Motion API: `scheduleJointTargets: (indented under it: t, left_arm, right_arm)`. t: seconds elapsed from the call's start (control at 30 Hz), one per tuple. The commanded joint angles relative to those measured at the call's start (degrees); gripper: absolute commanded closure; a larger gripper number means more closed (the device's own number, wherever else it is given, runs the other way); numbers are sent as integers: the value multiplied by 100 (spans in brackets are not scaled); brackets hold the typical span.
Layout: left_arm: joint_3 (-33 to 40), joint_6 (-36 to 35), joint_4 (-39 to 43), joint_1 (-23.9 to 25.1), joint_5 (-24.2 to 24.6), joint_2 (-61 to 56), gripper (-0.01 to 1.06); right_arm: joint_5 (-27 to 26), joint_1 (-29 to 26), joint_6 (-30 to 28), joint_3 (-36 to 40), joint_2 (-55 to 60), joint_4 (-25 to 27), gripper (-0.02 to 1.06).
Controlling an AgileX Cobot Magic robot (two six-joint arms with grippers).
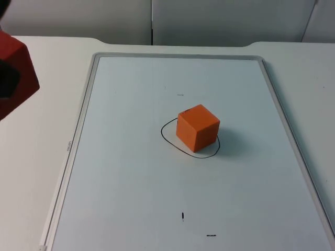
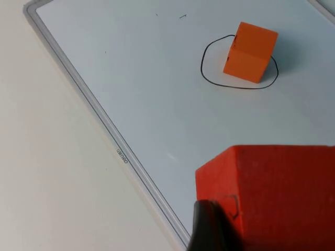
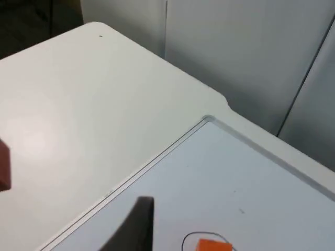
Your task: Pick up one cube with the left hand and another cube with the right hand. First place the cube in the right hand at the target position, then stack the cube in the left hand on top.
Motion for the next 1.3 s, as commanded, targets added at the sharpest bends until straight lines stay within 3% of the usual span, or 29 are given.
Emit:
scheduleJointTargets:
  t: [0.0, 0.13, 0.33, 0.43, 0.57, 0.77, 1.0, 1.27]
  left_arm:
    - [1, 7, -51, -50, -131, -21, 102]
    - [1, 117, -40, -50, -169, -21, 102]
    - [1, 155, -126, -50, -446, 31, 102]
    - [1, 313, -400, -50, -830, 222, 102]
    - [-162, 1058, -787, -50, -1330, 982, 102]
    - [-788, 1538, -1110, -50, -1319, 1984, 102]
    - [-2321, 2939, -2362, -50, -870, 3683, 102]
    - [-3472, 3418, -2865, -118, -554, 5090, 102]
  right_arm:
    - [-157, 18, -81, 441, -572, 198, 0]
    - [-139, 18, -95, 1014, -1746, 423, 0]
    - [121, 18, -84, 1138, -2657, 516, 0]
    - [213, 18, -74, 1138, -2936, 532, 0]
    - [229, 18, -74, 1138, -2973, 532, 0]
    - [216, 18, -74, 1138, -2937, 532, 0]
    - [216, 18, -74, 1138, -2937, 532, 0]
    - [336, 18, -74, 1138, -2937, 532, 0]
